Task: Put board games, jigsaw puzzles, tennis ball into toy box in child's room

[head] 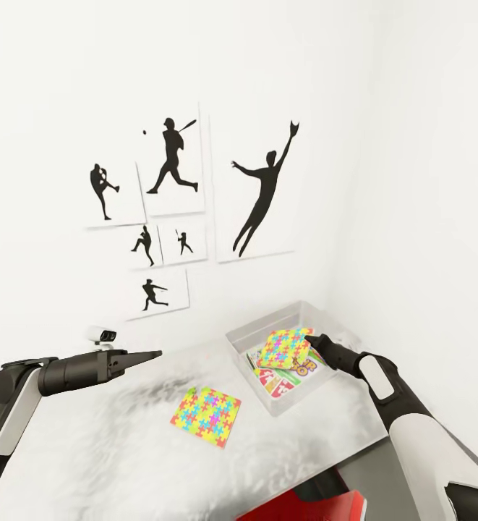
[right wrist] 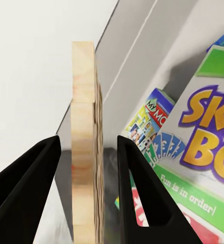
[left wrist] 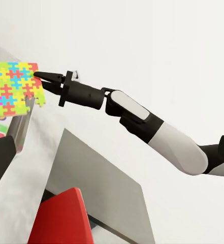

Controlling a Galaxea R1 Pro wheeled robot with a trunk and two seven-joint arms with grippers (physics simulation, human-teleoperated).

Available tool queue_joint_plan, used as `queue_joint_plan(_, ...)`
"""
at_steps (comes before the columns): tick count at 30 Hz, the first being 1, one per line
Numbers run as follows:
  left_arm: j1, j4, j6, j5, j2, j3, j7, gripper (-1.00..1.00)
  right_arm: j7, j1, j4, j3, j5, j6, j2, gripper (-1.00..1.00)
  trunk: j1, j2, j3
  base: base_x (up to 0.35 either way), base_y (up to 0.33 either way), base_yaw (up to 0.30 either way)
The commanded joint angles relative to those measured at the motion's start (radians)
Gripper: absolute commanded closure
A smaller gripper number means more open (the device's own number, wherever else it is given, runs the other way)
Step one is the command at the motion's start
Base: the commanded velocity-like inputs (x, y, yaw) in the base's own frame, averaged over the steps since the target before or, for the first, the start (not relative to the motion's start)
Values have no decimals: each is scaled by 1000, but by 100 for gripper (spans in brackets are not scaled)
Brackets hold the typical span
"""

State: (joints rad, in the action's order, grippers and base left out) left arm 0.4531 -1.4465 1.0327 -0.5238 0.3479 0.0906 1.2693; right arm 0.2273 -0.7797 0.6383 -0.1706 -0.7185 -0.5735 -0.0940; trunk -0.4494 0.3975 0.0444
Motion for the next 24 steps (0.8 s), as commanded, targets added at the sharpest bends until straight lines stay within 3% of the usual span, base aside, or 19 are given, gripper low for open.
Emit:
queue_joint_plan(1, 1, 0, 7, -2, 0, 0, 1, -100, 3, -1, 0, -4, 0, -7, 0, 100, -1, 2, 4, 0, 0, 0)
queue_joint_plan(24, 1, -1, 7, -2, 0, 0, 1, -100, 3, -1, 7, -3, 0, -5, 8, 100, -1, 2, 38, 0, 0, 0)
